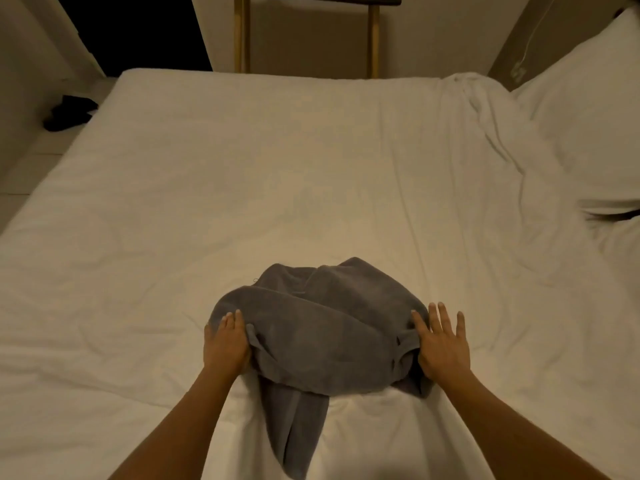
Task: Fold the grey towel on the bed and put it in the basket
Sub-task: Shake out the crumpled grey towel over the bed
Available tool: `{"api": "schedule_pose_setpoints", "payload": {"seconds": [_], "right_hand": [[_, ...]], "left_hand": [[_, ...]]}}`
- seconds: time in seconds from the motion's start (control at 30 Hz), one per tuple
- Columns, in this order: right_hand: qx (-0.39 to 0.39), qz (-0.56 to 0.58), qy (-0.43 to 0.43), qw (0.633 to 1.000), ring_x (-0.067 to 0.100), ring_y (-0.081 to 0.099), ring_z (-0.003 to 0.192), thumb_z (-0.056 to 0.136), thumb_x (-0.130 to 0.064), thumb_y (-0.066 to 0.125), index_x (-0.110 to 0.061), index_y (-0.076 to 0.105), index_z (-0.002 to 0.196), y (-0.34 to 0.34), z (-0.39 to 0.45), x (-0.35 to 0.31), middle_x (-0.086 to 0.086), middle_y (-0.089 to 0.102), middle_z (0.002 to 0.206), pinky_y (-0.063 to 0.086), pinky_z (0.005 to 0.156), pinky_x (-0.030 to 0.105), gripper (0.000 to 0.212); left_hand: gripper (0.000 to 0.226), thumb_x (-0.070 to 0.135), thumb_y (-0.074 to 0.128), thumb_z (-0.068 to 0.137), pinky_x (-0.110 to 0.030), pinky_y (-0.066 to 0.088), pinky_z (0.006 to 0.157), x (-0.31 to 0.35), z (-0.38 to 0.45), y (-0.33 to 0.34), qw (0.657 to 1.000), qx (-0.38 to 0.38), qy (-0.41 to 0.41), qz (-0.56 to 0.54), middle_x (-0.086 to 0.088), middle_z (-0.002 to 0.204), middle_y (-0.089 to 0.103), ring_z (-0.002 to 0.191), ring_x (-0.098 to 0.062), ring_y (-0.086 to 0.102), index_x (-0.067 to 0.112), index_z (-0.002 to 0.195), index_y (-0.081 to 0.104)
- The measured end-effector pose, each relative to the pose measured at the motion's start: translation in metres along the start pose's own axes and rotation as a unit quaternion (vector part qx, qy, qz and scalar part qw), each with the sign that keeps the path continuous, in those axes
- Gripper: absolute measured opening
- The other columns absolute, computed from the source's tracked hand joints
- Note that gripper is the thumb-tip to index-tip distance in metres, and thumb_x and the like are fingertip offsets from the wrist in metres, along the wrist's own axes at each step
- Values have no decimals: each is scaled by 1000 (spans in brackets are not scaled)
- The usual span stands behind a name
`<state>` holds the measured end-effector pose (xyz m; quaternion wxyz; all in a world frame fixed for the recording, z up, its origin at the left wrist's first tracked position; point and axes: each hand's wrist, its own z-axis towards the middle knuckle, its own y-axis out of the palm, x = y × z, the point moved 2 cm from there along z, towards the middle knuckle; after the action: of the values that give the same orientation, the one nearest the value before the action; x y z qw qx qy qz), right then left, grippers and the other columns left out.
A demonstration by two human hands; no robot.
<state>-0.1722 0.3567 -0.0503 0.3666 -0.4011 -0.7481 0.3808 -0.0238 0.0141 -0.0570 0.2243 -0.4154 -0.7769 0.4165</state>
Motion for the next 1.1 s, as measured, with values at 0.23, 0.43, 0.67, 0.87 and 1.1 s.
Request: {"api": "schedule_pose_setpoints", "payload": {"seconds": [0.23, 0.43, 0.67, 0.87, 1.1], "right_hand": [[153, 33, 85, 984, 29, -10, 147, 95, -40, 38, -31, -4, 151, -213, 58, 74, 13, -5, 160, -8, 116, 56, 71], [342, 105, 158, 921, 34, -8, 146, 94, -30, 46, -32, 1, 151, -450, 35, 136, 17, 0, 159, -4, 115, 60, 73], [493, 131, 233, 828, 38, -2, 146, 85, -24, 60, -30, 5, 151, -564, -53, 190, 23, 10, 157, -6, 114, 62, 86], [449, 69, 257, 853, 35, -4, 146, 88, -29, 57, -30, 3, 151, -505, -84, 172, 20, 7, 158, -7, 113, 60, 83], [263, 17, 279, 923, 34, -6, 146, 96, -36, 42, -31, -2, 151, -289, -104, 141, 16, 2, 160, -2, 116, 57, 71]], "left_hand": [[58, 13, 44, 95, -51, 9, 118, -5, 42, -273, 973, 206, -17, -107, -20, 153, 28, 141, -32, 28, 1, 146, 21], [45, 3, 41, 96, -50, 13, 118, -10, -40, -535, 850, 471, -9, -236, -27, 144, 38, 135, -43, 32, 0, 141, 34], [30, 12, 31, 99, -49, 23, 116, -97, -125, -656, 761, 548, -17, -347, -27, 137, 46, 130, -41, 40, 7, 115, 56], [28, 7, 37, 97, -53, 11, 118, -139, -122, -586, 802, 506, -36, -316, -31, 128, 52, 126, -46, 41, 1, 117, 55], [60, 1, 42, 90, -53, -2, 118, -184, -83, -339, 909, 325, -60, -252, -23, 152, 28, 140, -43, 23, 15, 147, 30]]}}
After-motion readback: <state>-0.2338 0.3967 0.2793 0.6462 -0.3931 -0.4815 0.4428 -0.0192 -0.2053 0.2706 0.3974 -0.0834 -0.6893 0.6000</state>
